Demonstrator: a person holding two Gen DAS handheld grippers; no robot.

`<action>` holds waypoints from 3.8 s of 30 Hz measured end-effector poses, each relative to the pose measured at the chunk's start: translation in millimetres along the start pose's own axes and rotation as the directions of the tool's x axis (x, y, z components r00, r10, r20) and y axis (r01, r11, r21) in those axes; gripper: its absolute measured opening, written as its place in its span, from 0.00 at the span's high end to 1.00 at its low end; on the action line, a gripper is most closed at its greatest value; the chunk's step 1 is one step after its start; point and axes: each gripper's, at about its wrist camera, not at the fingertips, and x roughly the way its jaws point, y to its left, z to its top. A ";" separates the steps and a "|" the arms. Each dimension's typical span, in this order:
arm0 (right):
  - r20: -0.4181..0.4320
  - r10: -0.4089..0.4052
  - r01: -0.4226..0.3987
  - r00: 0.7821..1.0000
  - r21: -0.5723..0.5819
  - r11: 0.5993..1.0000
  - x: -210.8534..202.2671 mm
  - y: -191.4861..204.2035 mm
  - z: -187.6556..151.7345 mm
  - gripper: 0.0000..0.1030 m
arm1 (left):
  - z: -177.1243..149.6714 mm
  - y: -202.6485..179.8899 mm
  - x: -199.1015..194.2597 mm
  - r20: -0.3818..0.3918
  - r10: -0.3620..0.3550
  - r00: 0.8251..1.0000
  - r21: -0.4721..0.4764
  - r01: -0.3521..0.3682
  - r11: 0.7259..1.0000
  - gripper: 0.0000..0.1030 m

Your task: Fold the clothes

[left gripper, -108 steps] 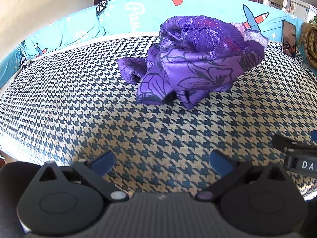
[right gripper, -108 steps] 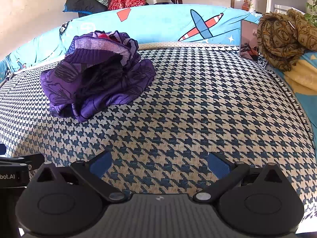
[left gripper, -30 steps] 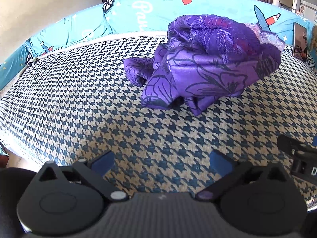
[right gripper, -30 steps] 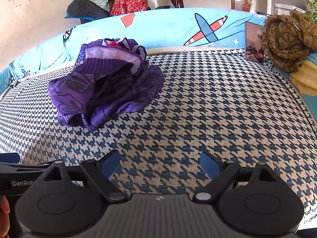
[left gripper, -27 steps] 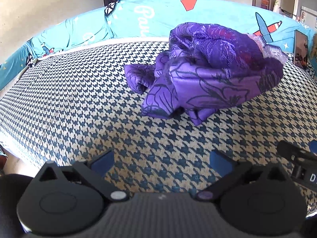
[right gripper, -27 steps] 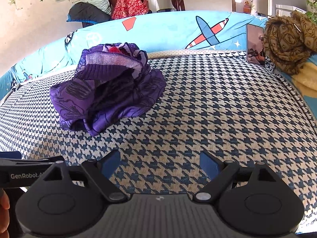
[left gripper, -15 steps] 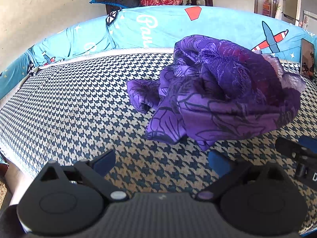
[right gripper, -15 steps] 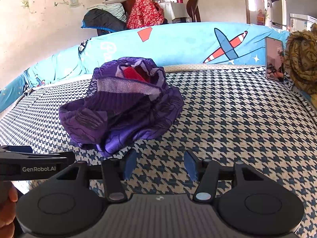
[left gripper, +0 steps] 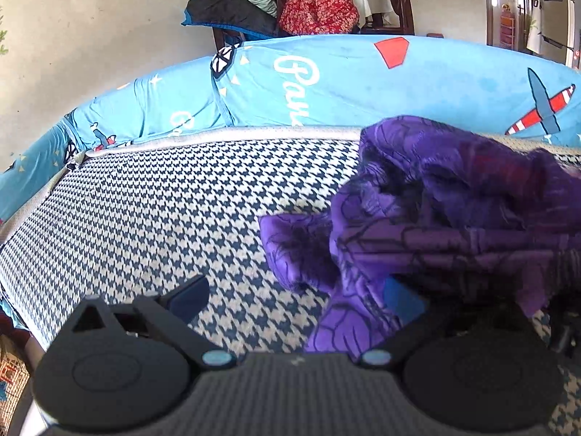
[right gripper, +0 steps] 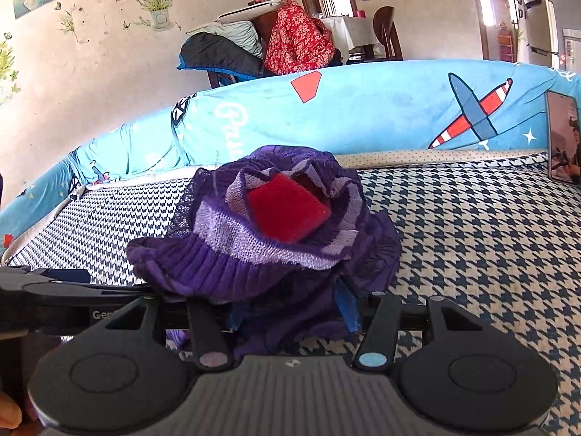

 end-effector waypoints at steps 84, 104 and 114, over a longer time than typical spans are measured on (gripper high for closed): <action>-0.207 -0.192 0.197 0.959 0.004 0.980 1.3 4.8 10.6 0.28 | -42.7 13.5 3.3 -0.132 -0.099 0.986 -0.058 0.092 0.994 0.00; -0.286 -0.187 0.195 0.940 -0.001 0.981 -15.5 0.9 -22.6 0.21 | -82.5 9.7 -7.6 -0.172 -0.127 0.977 0.023 0.133 0.991 0.00; -0.292 -0.183 0.186 0.939 -0.016 0.982 -14.6 3.3 -26.1 0.21 | -80.9 8.3 -7.6 -0.182 -0.144 0.973 0.007 0.147 0.989 0.00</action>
